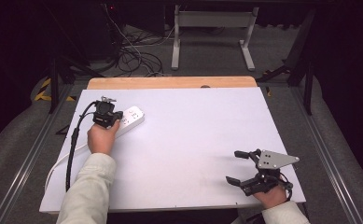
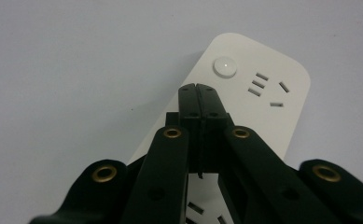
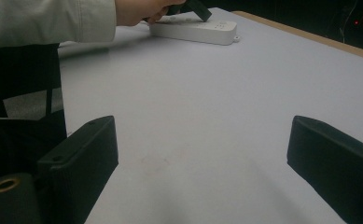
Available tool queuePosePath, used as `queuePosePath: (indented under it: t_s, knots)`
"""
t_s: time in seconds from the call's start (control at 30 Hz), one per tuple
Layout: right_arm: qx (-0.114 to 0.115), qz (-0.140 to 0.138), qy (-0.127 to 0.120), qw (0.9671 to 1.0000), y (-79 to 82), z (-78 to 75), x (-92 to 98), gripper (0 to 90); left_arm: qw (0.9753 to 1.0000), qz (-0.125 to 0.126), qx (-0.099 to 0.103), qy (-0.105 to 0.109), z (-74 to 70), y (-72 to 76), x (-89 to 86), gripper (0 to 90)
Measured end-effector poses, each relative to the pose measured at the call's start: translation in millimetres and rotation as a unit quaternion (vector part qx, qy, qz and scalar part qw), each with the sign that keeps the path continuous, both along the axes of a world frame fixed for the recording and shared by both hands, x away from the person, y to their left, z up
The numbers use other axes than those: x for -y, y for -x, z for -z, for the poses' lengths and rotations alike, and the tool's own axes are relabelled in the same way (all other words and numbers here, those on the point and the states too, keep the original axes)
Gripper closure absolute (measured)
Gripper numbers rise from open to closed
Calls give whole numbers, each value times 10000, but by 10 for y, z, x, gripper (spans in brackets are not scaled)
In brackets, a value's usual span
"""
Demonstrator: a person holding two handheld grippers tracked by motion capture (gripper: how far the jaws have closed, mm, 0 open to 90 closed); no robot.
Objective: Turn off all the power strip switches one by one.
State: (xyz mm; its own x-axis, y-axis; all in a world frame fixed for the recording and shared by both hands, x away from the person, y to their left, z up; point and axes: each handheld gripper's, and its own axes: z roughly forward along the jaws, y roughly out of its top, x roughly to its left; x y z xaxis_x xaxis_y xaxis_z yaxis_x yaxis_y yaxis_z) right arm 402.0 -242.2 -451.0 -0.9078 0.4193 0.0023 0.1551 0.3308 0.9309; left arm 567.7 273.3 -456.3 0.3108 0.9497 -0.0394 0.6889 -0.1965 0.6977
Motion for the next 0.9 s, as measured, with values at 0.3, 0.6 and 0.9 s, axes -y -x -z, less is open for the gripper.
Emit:
queuePosePath:
  t_s: [0.3, 0.6, 0.9]
  knots:
    - [2, 2, -2, 10000, 6, 0, 7, 95, 10000, -21, -16, 30, 2, 1, -1, 900]
    - [2, 4, 3, 10000, 7, 0, 9, 95, 10000, -52, -23, -38, 7, 4, 22, 900]
    - [21, 12, -19, 10000, 6, -1, 17, 95, 9999, 23, 80, 66, -90, 18, 30, 900]
